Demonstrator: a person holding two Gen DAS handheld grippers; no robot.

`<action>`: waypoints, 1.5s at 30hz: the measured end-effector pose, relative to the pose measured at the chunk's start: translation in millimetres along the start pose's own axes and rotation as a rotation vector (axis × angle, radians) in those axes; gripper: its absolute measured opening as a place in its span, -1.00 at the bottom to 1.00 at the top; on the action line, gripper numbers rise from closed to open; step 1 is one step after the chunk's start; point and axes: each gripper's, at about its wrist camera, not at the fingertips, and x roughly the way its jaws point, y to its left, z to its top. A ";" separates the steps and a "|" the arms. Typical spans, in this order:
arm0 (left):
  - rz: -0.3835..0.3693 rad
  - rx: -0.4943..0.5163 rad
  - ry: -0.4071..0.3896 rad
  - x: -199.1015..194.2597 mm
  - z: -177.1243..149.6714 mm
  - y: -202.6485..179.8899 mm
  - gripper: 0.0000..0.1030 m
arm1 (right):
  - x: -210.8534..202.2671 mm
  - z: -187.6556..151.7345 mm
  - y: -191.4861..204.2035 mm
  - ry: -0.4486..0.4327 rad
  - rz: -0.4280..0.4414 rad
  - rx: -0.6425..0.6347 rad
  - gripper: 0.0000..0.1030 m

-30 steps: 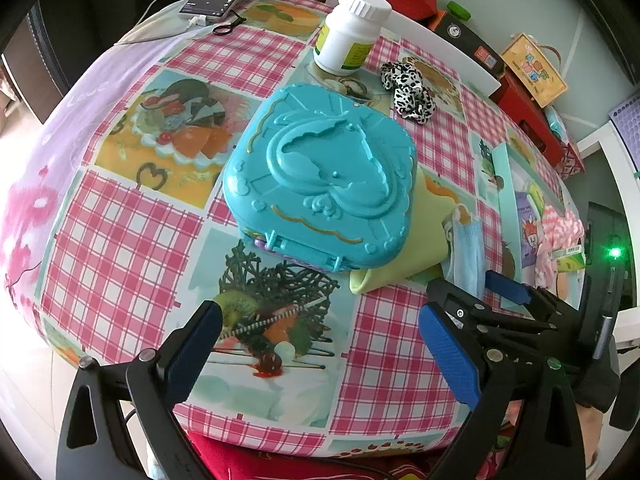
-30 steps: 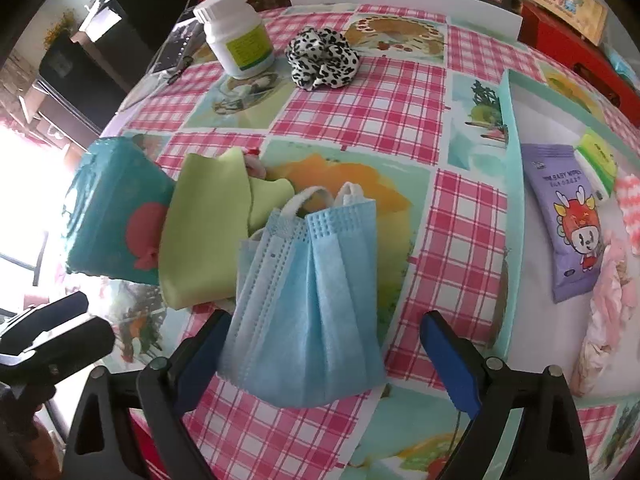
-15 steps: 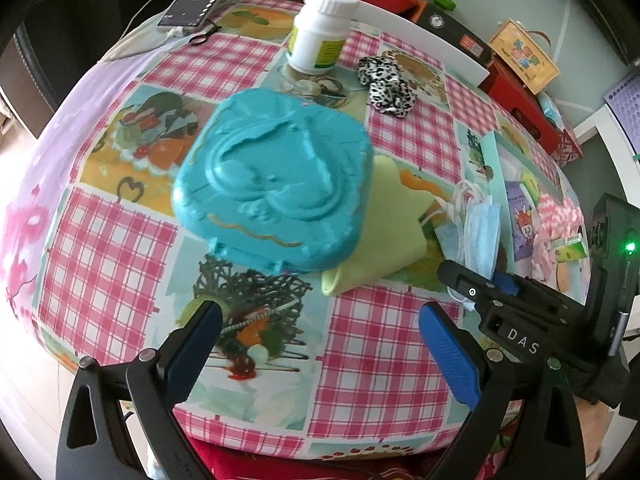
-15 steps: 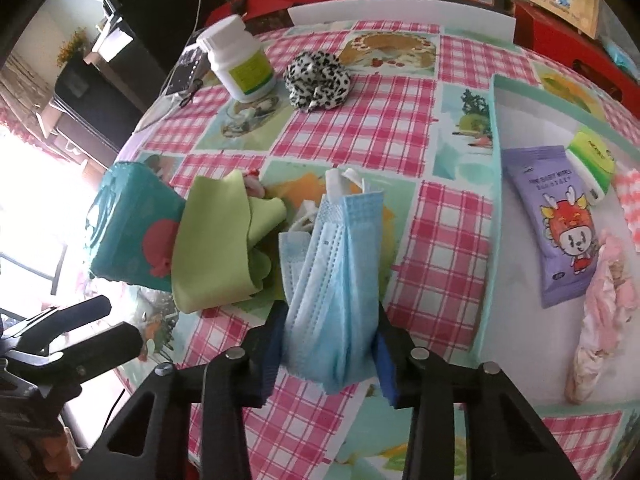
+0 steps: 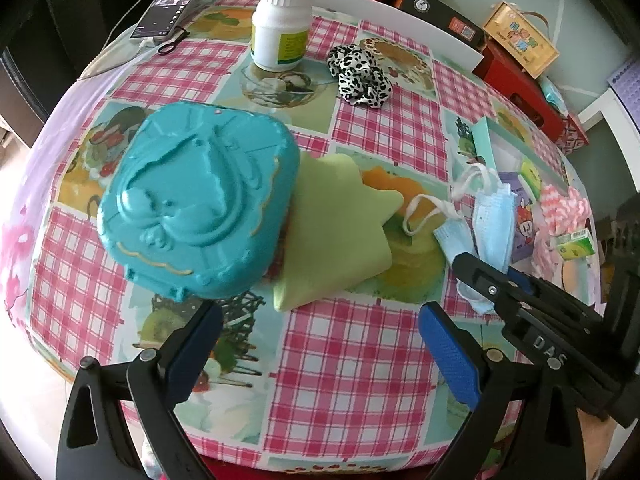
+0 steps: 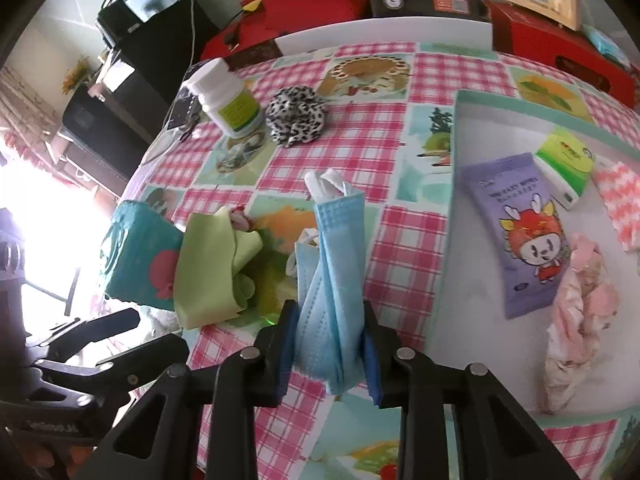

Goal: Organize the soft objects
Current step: 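Grasp the green cloth with the left tool while the right tool lifts the masks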

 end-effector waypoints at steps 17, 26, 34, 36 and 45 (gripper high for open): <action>-0.009 -0.191 0.031 28.7 11.3 1.1 0.66 | -21.9 1.5 -8.3 -0.059 0.031 0.026 -0.42; -0.020 -0.219 0.031 37.8 11.2 7.4 0.24 | -21.4 1.1 -9.4 -0.056 0.031 0.030 -0.42; -0.039 -0.218 0.017 37.4 12.3 11.8 -0.35 | -19.2 0.3 -10.5 -0.049 0.025 0.039 -0.42; -0.046 -0.217 0.016 37.1 12.4 13.3 -0.45 | -19.1 0.4 -10.4 -0.048 0.024 0.039 -0.42; -0.097 -0.182 0.012 27.3 5.2 10.8 -0.77 | -17.9 0.1 -11.6 -0.044 0.021 0.049 -0.42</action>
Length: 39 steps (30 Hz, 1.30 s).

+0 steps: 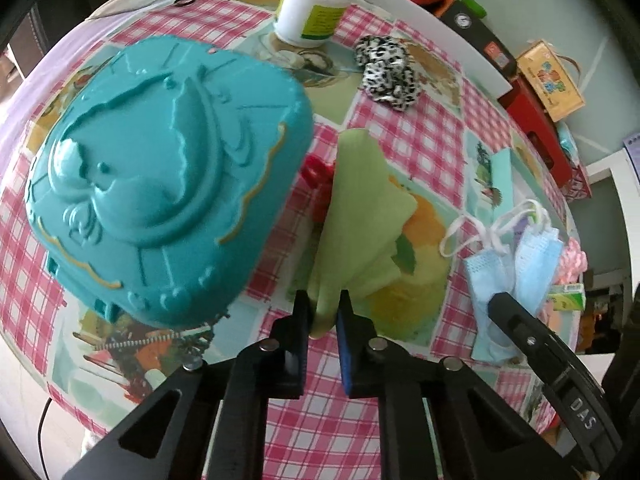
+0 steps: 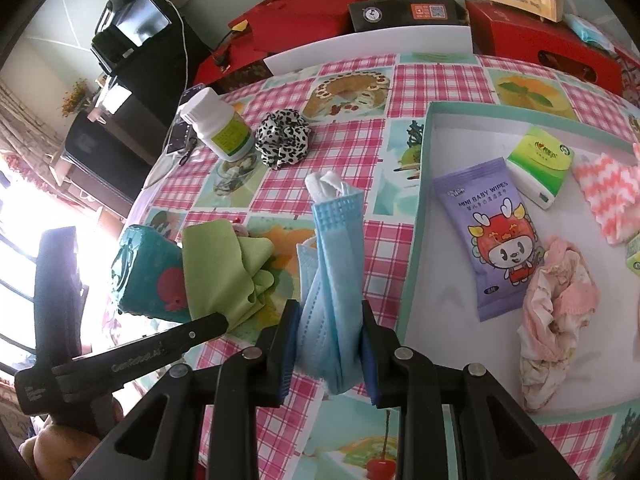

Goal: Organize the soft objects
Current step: 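Grasp the green cloth with the left tool while the right tool lifts the masks, then carry the green cloth and blue masks over the white tray with both tools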

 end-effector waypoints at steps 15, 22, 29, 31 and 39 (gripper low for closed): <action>-0.097 0.052 -0.078 -32.0 10.7 -20.0 -0.82 | -3.2 0.7 0.1 -0.017 0.003 0.008 -0.42; -0.129 0.072 -0.116 -46.8 17.0 -24.4 -0.82 | -6.9 2.6 1.0 -0.039 0.010 0.007 -0.42; -0.153 0.098 -0.158 -63.5 21.4 -31.4 -0.83 | -14.2 4.9 0.7 -0.072 0.016 0.007 -0.42; -0.161 0.111 -0.172 -68.3 23.1 -36.3 -0.83 | -18.0 6.4 -0.4 -0.087 0.017 0.010 -0.42; -0.200 0.175 -0.230 -87.2 34.6 -64.9 -0.83 | -49.3 16.6 -9.4 -0.195 0.000 0.027 -0.42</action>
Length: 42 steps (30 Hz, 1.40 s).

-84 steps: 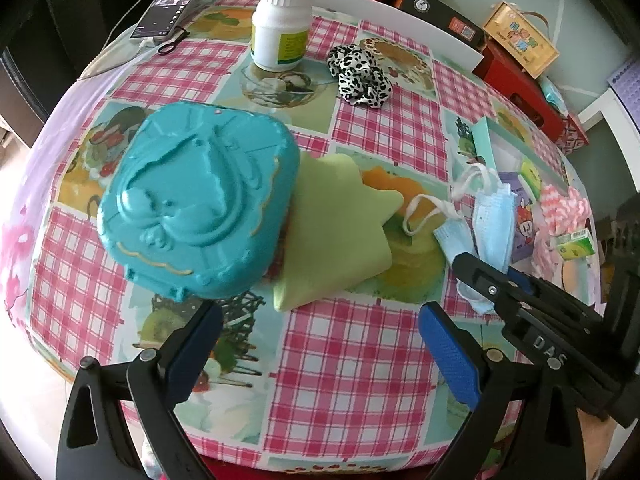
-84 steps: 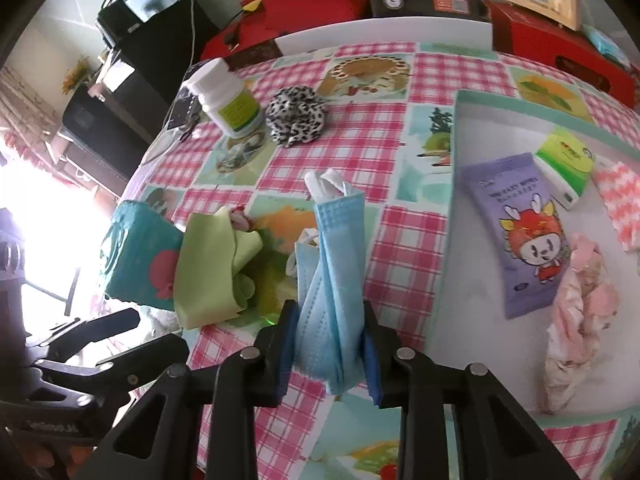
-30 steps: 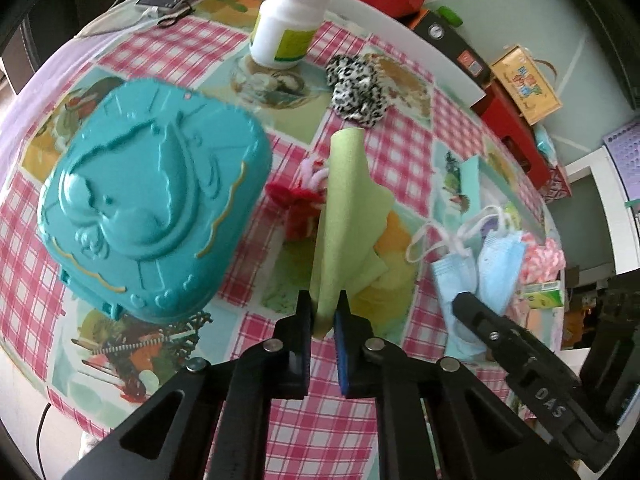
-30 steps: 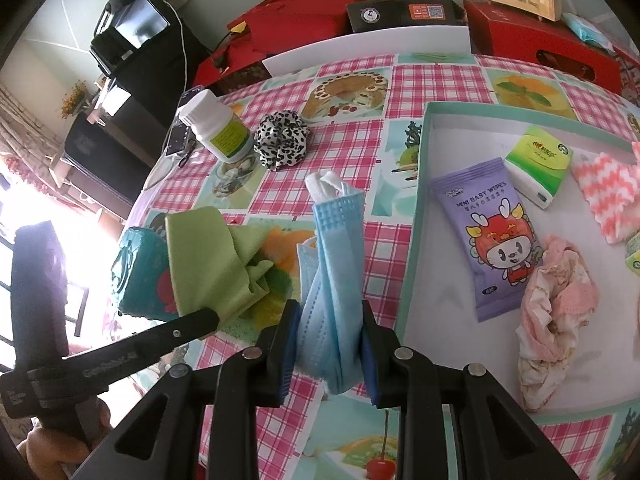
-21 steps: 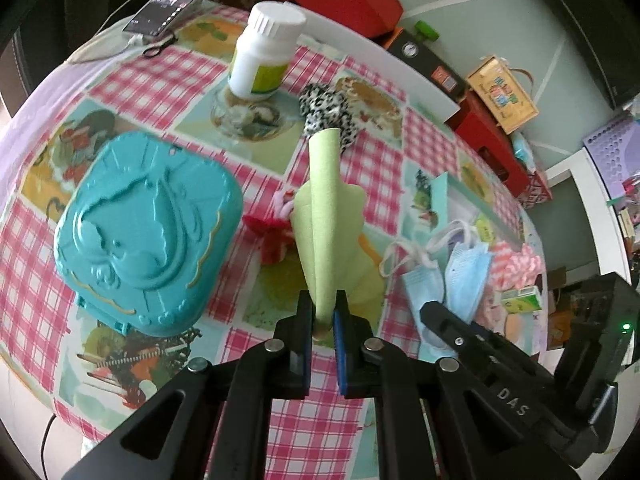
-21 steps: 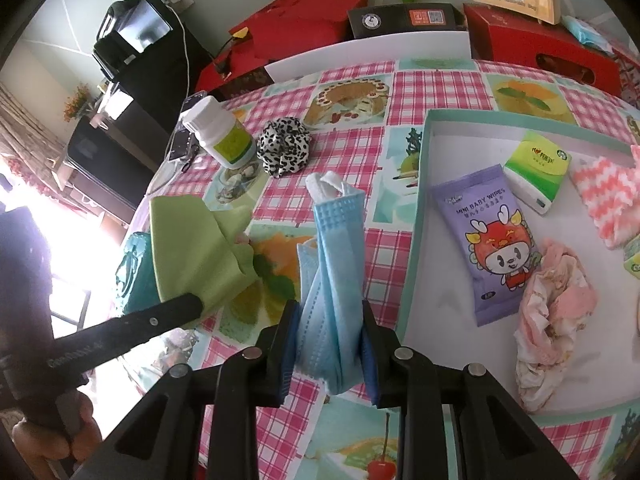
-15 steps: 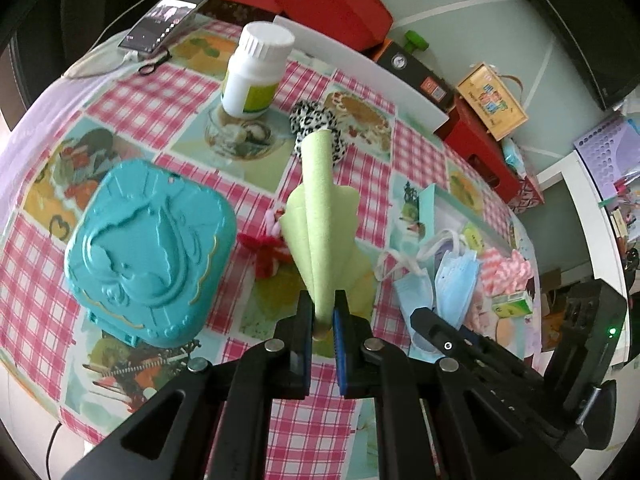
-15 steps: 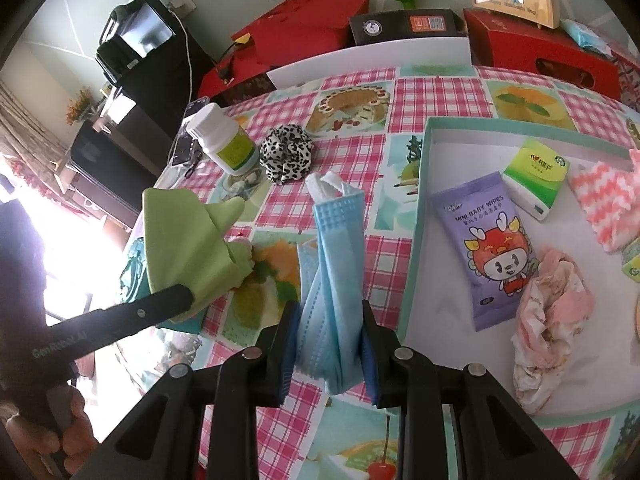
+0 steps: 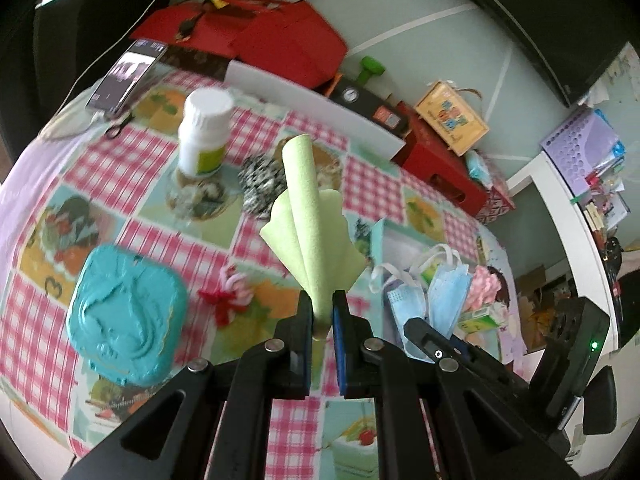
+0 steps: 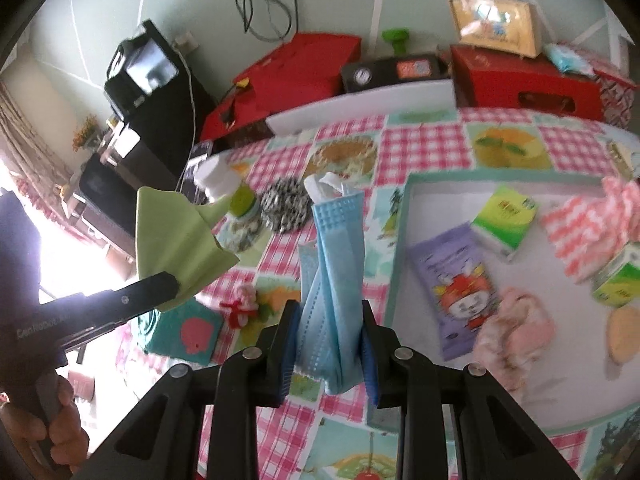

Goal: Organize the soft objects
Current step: 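Carry the green cloth and blue masks over the white tray with both tools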

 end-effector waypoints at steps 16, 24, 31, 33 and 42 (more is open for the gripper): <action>-0.098 0.174 -0.025 19.6 13.3 -82.4 -0.83 | -76.3 10.0 -86.6 -0.183 -0.242 0.176 -0.42; -0.138 0.252 0.037 54.0 3.4 -120.7 -0.83 | -94.7 1.2 -122.7 -0.192 -0.321 0.255 -0.42; -0.156 0.294 0.120 99.2 -14.5 -139.1 -0.82 | -77.1 -4.4 -135.2 -0.109 -0.347 0.272 -0.42; -0.158 0.292 0.147 112.2 -18.8 -141.0 -0.82 | -70.8 -5.3 -133.5 -0.085 -0.343 0.260 -0.42; -0.187 0.282 0.267 158.2 -40.9 -142.3 -0.82 | -44.0 -14.6 -144.0 0.038 -0.401 0.275 -0.40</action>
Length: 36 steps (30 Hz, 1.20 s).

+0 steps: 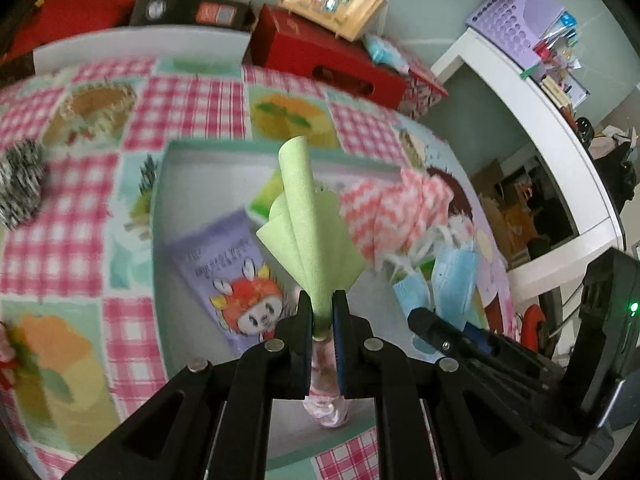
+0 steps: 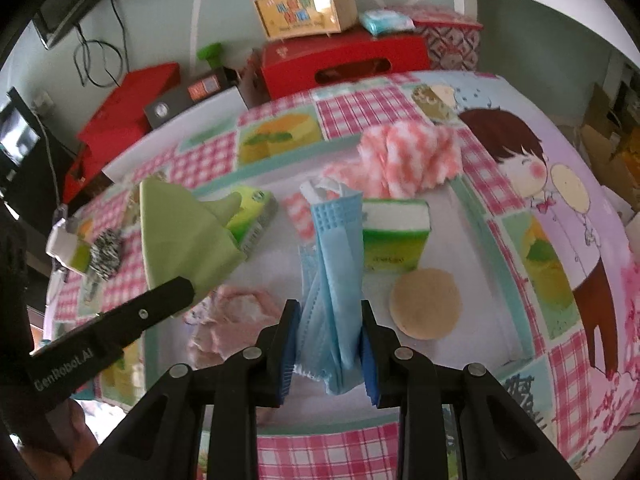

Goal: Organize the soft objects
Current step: 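Carry the green cloth and blue masks over the white tray with both tools, then open the left tool to drop the cloth while the right tool drops the masks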

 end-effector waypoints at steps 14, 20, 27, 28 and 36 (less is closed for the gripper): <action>0.021 -0.043 0.082 16.0 -11.8 10.8 -0.31 | 16.6 -6.6 0.3 0.076 -0.100 -0.015 -0.19; 0.054 -0.028 0.078 5.5 -13.5 10.2 -0.05 | 17.2 -7.3 2.8 0.078 -0.122 -0.029 -0.05; 0.145 -0.016 0.045 -10.7 -11.3 9.9 0.20 | 18.1 -7.0 7.2 0.077 -0.142 -0.045 0.28; 0.162 -0.012 0.037 -12.7 -10.7 10.7 0.22 | 18.1 -7.0 7.1 0.077 -0.144 -0.043 0.35; 0.188 -0.016 0.027 -16.7 -8.7 17.3 0.42 | 15.5 -4.5 8.1 0.055 -0.162 -0.048 0.71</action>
